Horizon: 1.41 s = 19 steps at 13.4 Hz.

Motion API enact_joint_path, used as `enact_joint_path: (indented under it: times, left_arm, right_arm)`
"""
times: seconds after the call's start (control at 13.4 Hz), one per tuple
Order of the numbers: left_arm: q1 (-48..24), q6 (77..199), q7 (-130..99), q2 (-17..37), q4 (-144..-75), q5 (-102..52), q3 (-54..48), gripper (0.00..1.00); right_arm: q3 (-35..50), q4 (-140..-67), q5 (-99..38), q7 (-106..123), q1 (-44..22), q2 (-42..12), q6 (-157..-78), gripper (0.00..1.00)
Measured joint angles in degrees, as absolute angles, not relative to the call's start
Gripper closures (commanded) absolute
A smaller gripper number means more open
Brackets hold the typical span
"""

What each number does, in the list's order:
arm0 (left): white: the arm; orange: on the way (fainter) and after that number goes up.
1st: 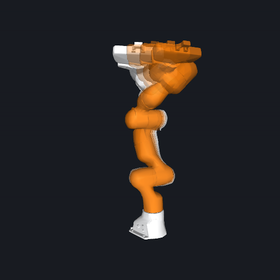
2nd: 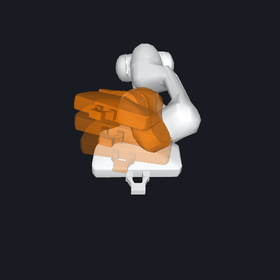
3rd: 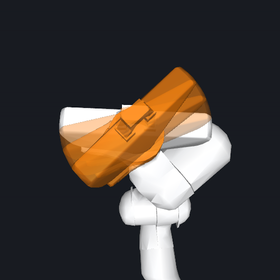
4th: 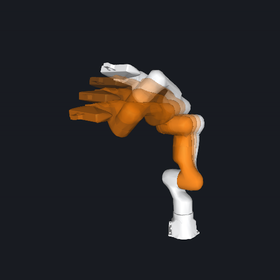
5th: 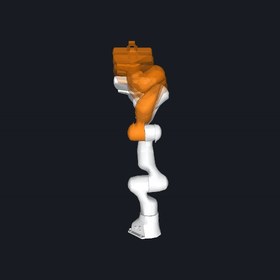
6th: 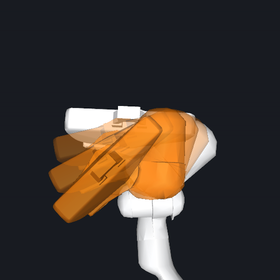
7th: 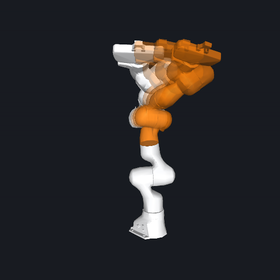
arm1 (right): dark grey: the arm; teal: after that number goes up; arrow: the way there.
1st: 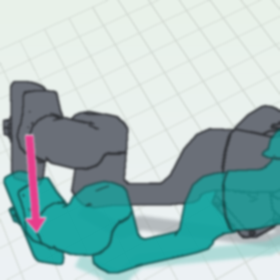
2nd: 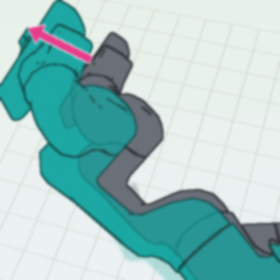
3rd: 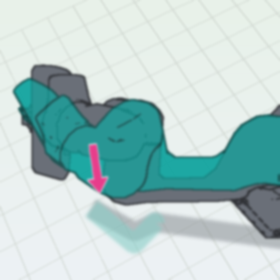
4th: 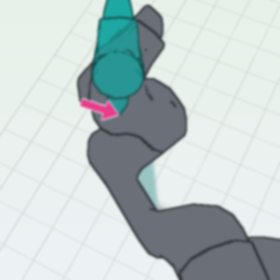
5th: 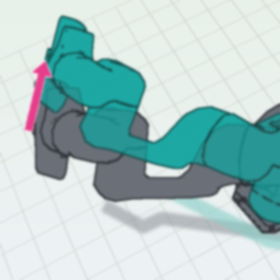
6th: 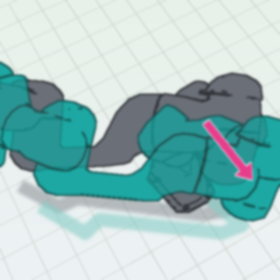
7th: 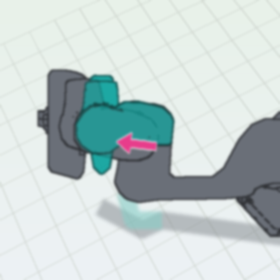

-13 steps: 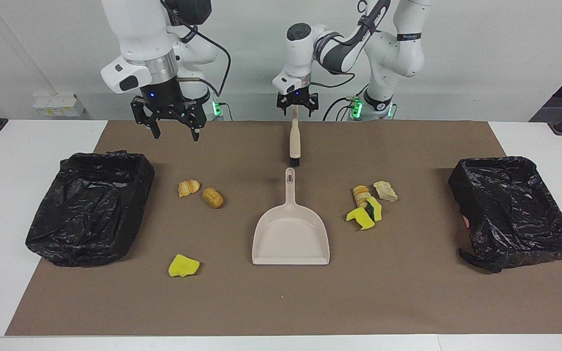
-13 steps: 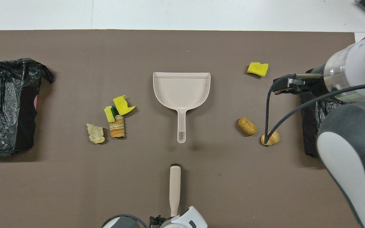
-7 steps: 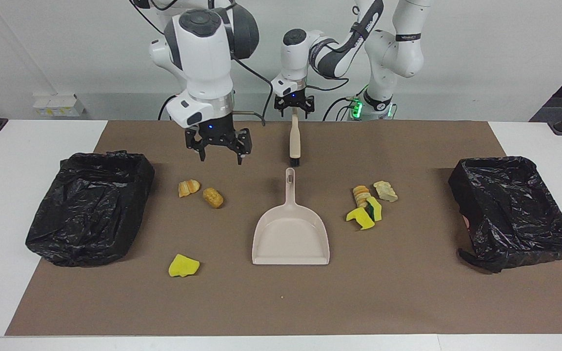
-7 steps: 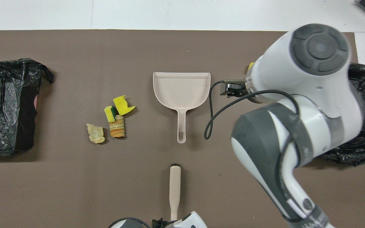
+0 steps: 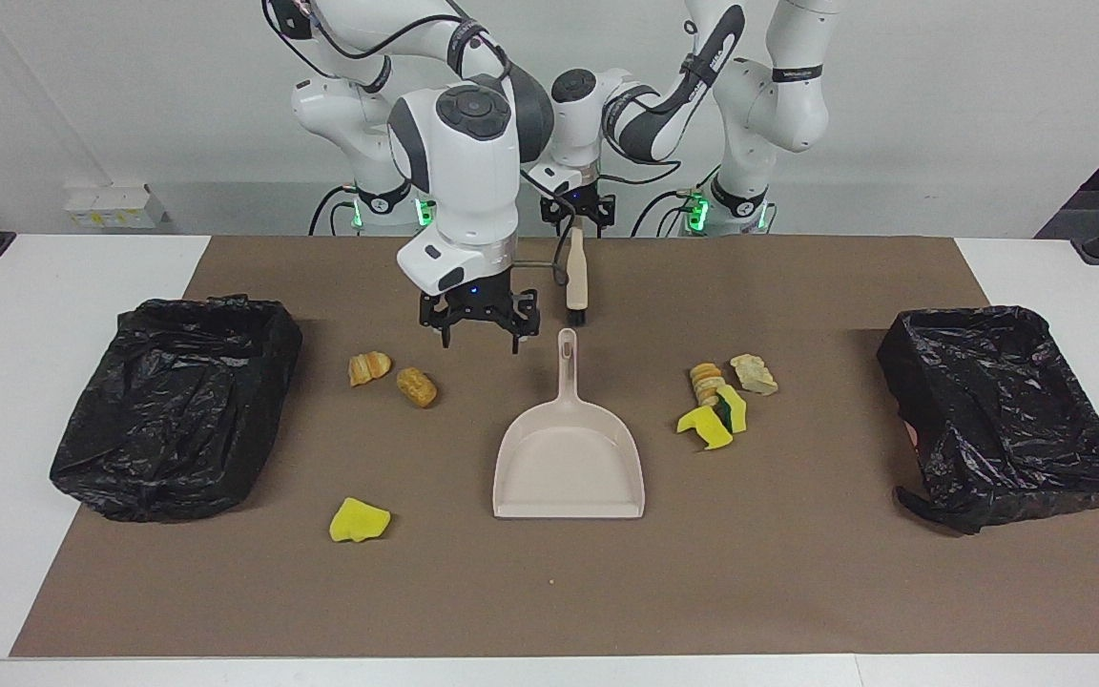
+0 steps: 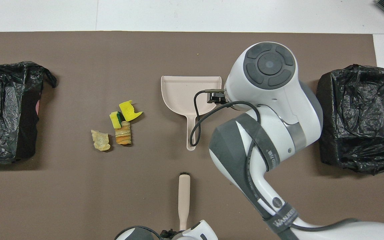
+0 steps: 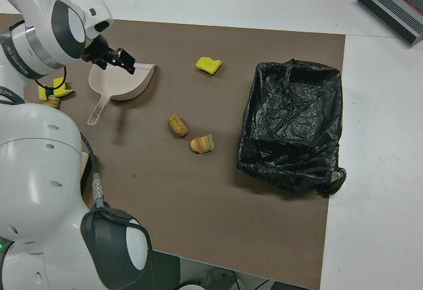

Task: Sweep and dump trash in bin
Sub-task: 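Reach the right gripper to the beige dustpan and grasp its rim, then grasp the brush with the left gripper while the right gripper positions the dustpan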

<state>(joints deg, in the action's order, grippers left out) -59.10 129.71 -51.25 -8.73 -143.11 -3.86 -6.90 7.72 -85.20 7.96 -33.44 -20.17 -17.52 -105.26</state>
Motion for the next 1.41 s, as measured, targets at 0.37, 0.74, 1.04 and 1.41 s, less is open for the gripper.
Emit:
enact_joint_path:
  times: [0.37,0.74,1.04,1.41]
  left_arm:
    - [-58.94,127.52,-51.12,-8.98,-142.29,-3.86,-6.19,1.0]
    - [-50.88,114.36,-45.96,-15.49,-140.79,-3.85,-5.06,1.0]
    - [-39.32,103.46,-35.75,-24.89,-140.29,-3.82,-4.66,1.0]
    - [-24.65,99.9,-27.04,-27.38,-139.66,-2.95,-4.51,1.0]
  right_arm:
    - [7.7,-85.25,7.96,-33.46,-23.38,-22.12,-109.5,0.08]
    - [7.69,-85.67,8.07,-35.61,-27.76,-27.56,-113.73,0.18]
    - [7.4,-89.92,8.23,-35.88,-28.6,-29.28,-118.9,0.35]
    - [7.36,-90.68,8.24,-35.87,-28.27,-29.06,-119.27,0.77]
